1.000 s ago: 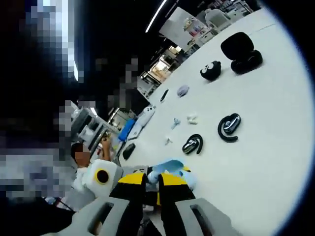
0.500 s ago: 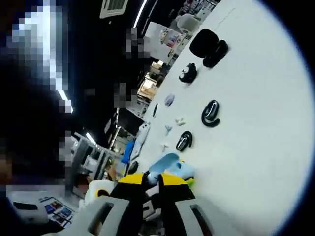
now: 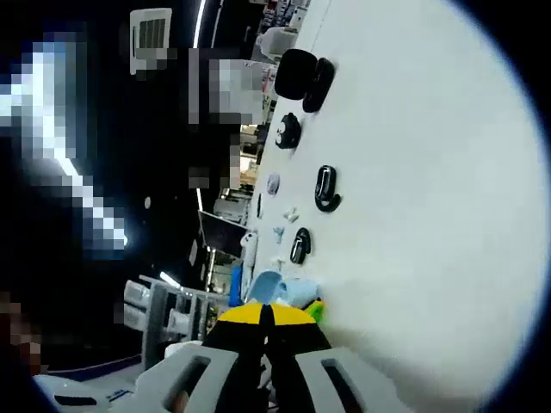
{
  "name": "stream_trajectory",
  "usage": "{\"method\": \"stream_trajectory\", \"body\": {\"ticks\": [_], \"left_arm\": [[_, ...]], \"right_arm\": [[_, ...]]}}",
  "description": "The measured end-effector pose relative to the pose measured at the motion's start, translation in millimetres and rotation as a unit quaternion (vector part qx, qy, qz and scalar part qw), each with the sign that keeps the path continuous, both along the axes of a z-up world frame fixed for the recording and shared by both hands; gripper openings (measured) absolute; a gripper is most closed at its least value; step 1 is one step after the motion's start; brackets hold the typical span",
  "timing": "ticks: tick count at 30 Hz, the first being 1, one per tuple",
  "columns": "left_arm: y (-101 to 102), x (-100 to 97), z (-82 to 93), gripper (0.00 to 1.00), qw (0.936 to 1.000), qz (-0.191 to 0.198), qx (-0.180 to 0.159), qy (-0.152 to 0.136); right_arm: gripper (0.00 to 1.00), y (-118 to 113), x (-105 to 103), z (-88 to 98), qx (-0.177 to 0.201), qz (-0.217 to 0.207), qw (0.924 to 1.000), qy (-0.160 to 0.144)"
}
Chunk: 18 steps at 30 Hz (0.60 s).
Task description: Pick up the earbuds from the table and place the earbuds into the earbud case
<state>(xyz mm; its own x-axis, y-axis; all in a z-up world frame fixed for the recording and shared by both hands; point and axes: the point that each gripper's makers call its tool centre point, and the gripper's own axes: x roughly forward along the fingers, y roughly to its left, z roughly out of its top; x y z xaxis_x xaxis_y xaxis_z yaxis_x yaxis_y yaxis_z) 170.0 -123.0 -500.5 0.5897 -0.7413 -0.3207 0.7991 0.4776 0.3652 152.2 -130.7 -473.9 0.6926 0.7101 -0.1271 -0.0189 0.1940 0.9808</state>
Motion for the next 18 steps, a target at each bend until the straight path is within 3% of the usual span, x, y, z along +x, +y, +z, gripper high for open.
{"method": "stream_trajectory", "body": {"ticks": [15, 18], "left_arm": [[-1.0, 3.7, -1.7, 0.19, 0.9996, 0.002, -0.016, 0.023], [-0.3, 3.6, -1.9, 0.19, 0.9992, -0.003, -0.023, 0.032]], "right_arm": [[0.01, 14.2, 0.2, 9.5, -0.001, 0.017, 0.9996, -0.021], [0.01, 10.4, 3.4, 12.2, -0.027, 0.021, 0.9985, -0.042]]}}
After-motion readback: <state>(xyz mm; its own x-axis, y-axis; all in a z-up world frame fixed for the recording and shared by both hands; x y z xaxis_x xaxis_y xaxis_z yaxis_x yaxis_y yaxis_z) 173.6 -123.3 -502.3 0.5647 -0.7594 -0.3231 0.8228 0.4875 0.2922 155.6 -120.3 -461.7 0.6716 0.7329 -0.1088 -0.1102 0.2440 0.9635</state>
